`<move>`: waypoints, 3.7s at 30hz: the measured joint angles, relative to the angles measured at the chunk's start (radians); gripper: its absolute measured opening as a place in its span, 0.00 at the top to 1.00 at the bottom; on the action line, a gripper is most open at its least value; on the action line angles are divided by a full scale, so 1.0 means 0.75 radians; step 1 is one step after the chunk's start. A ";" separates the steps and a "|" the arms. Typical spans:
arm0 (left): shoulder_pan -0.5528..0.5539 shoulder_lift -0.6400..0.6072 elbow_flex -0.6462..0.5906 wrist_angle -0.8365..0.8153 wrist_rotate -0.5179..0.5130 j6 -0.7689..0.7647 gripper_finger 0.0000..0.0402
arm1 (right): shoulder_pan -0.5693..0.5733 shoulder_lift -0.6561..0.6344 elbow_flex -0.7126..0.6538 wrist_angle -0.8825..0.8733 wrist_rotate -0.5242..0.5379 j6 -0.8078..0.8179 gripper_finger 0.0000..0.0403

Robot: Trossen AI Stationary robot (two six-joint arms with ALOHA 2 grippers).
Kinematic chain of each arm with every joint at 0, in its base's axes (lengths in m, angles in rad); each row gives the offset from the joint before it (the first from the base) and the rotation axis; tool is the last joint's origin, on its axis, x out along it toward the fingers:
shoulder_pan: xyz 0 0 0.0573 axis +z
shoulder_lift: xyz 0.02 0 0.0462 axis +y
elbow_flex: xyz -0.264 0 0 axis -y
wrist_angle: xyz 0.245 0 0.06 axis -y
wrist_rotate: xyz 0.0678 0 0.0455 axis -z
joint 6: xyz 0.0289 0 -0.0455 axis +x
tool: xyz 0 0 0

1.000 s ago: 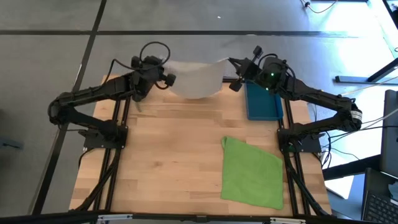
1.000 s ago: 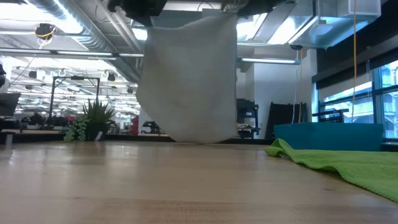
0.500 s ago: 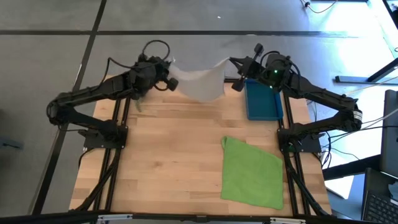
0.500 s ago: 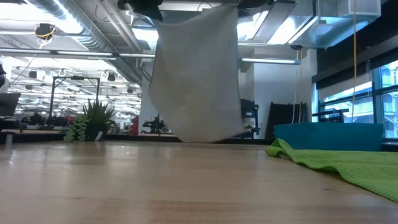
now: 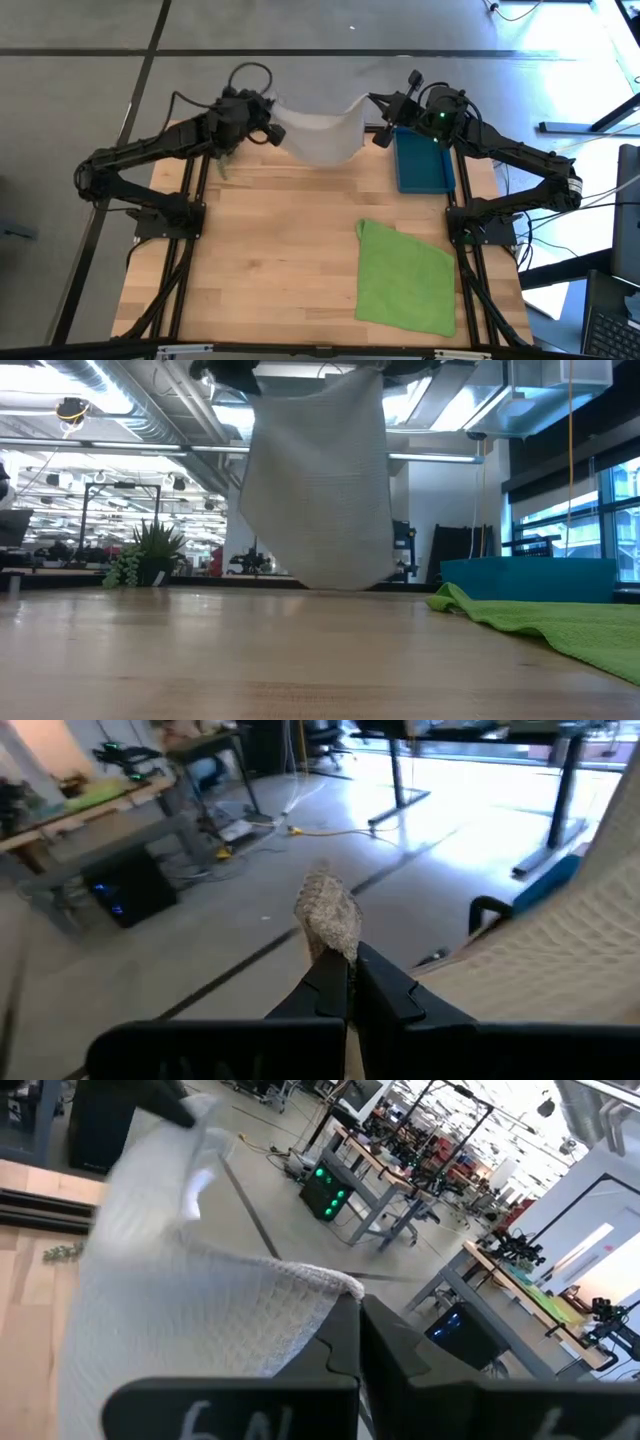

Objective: Roll microfiber towels into tight, uniform cylinder then place into a basket
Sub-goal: Roll the gray towel

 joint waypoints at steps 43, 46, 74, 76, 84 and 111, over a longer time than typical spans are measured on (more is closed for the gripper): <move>0.023 -0.027 -0.001 -0.257 0.254 0.039 1.00 | 0.041 0.034 -0.006 -0.333 -0.120 -0.013 0.99; -0.069 -0.026 -0.033 -0.398 0.258 -0.074 1.00 | 0.089 0.039 -0.064 -0.419 -0.221 0.089 0.99; -0.834 -0.025 -0.716 -0.303 0.563 -1.148 1.00 | 0.656 0.039 -0.909 0.128 -0.432 0.722 0.99; -0.862 -0.025 -0.766 -0.219 0.576 -1.160 1.00 | 0.679 0.039 -0.944 0.177 -0.433 0.738 0.99; -0.929 -0.026 -0.915 0.010 0.580 -1.165 1.00 | 0.749 0.087 -1.030 0.342 -0.432 0.809 0.99; -0.942 -0.026 -1.017 0.082 0.671 -1.121 0.99 | 0.759 0.395 -0.996 0.565 -0.481 0.801 0.88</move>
